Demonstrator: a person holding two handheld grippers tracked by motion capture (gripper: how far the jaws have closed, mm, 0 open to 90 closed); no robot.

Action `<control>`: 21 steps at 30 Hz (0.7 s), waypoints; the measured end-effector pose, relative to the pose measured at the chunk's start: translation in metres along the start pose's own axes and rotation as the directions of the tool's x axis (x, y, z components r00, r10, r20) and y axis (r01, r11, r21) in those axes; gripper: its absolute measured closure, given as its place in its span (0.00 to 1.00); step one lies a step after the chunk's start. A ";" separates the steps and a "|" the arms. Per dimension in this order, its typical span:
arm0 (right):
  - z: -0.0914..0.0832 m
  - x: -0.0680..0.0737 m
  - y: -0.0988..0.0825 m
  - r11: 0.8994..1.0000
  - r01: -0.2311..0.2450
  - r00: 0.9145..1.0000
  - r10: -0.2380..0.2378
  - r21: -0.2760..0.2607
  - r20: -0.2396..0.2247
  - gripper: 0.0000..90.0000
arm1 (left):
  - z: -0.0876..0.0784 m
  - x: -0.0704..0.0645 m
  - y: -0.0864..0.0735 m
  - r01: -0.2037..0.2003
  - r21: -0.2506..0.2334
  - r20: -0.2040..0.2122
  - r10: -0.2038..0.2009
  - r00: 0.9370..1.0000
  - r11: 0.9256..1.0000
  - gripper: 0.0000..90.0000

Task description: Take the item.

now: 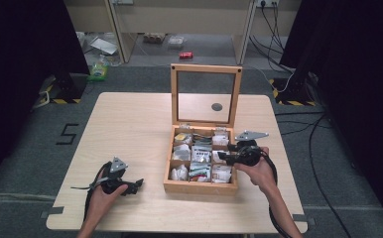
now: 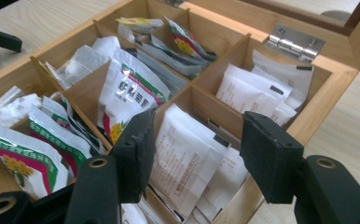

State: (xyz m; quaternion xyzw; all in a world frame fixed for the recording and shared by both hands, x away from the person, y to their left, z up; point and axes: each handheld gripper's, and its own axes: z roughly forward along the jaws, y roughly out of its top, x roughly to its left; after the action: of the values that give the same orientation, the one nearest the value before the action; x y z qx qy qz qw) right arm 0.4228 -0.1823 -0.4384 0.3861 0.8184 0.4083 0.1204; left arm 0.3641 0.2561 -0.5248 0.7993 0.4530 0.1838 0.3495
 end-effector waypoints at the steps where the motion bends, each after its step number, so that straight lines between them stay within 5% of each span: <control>1: 0.001 -0.001 -0.001 1.000 0.000 1.000 0.000 0.004 0.000 0.51 | 0.000 0.000 0.000 0.000 0.000 0.000 0.000 1.000 1.000 0.00; 21: 0.019 0.000 -0.002 0.999 0.003 1.000 -0.003 0.048 -0.009 0.53 | 0.000 0.000 0.000 0.000 0.000 0.000 0.000 1.000 1.000 0.00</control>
State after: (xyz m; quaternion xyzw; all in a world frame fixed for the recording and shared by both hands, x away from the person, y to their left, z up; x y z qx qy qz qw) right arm 0.4314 -0.1720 -0.4526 0.3859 0.8291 0.3899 0.1079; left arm 0.3641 0.2561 -0.5248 0.7993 0.4531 0.1836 0.3495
